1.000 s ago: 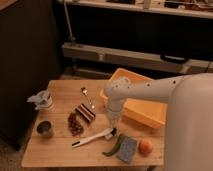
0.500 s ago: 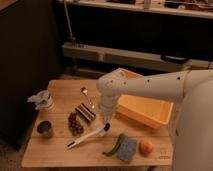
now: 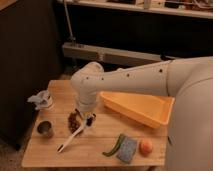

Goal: Place brush in metal cup

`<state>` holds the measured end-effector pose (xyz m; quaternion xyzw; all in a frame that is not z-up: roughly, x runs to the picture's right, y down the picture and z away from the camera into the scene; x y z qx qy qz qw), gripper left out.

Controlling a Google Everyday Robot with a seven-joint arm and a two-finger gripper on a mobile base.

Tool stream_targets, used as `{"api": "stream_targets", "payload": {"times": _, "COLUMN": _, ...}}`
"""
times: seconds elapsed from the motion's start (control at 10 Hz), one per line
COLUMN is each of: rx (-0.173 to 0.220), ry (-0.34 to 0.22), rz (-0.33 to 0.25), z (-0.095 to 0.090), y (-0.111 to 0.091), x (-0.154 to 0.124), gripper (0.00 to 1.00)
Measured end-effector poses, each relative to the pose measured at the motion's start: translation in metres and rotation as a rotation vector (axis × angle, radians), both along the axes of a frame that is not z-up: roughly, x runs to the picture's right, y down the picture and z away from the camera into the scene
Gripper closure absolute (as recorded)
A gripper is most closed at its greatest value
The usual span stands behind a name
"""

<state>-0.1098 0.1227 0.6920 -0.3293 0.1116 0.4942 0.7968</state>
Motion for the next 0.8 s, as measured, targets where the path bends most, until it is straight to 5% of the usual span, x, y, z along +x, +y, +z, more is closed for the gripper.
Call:
{"api": "stream_targets", "payload": {"times": 0.3, "rx": 0.044, "ry": -0.079, "rz": -0.045, "z": -0.017, "y": 0.001, "x": -0.039, "gripper": 1.0}}
{"api": "stream_targets", "payload": {"times": 0.8, "rx": 0.108, "ry": -0.166, "rz": -0.117, "z": -0.017, "y": -0.017, "x": -0.092, "gripper": 1.0}}
